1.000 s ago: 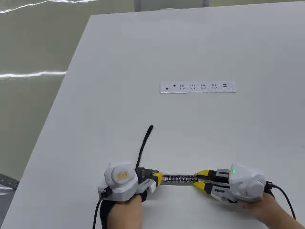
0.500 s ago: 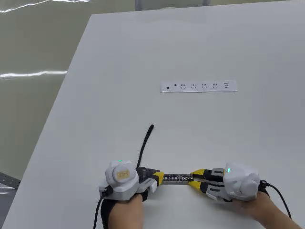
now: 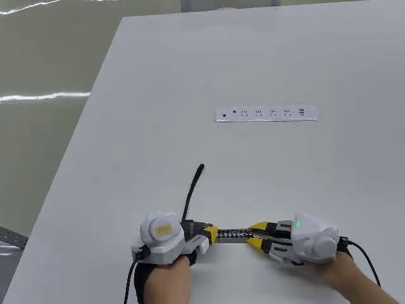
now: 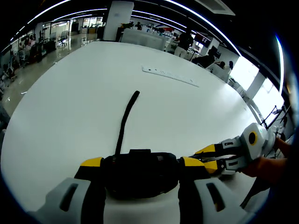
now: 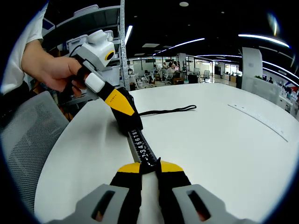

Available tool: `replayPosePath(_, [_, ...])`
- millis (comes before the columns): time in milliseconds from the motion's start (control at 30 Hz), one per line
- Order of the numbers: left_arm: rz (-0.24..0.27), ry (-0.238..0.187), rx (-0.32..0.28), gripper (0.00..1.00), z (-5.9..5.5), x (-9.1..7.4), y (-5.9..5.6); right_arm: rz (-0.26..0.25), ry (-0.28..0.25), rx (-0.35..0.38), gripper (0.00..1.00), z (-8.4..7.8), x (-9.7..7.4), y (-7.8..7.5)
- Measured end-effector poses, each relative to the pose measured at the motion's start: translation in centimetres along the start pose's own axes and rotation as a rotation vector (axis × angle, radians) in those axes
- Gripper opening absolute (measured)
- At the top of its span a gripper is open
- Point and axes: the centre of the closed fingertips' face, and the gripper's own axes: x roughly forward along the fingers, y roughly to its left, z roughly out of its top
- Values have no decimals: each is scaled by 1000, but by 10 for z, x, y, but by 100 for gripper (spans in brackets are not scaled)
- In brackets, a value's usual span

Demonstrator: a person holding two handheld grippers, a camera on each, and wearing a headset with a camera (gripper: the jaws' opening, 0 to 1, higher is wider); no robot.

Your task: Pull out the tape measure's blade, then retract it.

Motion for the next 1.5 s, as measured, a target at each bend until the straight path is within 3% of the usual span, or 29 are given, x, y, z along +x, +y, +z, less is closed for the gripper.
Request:
replayPosePath(233, [-4, 4, 33, 59, 0, 1, -1, 62, 11, 0, 12, 1, 3, 14])
replayPosePath(567, [-6, 1, 29, 59, 0, 1, 0, 57, 1, -24, 12, 7, 19, 14])
replayPosePath(1500, [-12, -5, 13, 60, 1, 1, 1, 70, 3, -45, 12, 18, 42, 24])
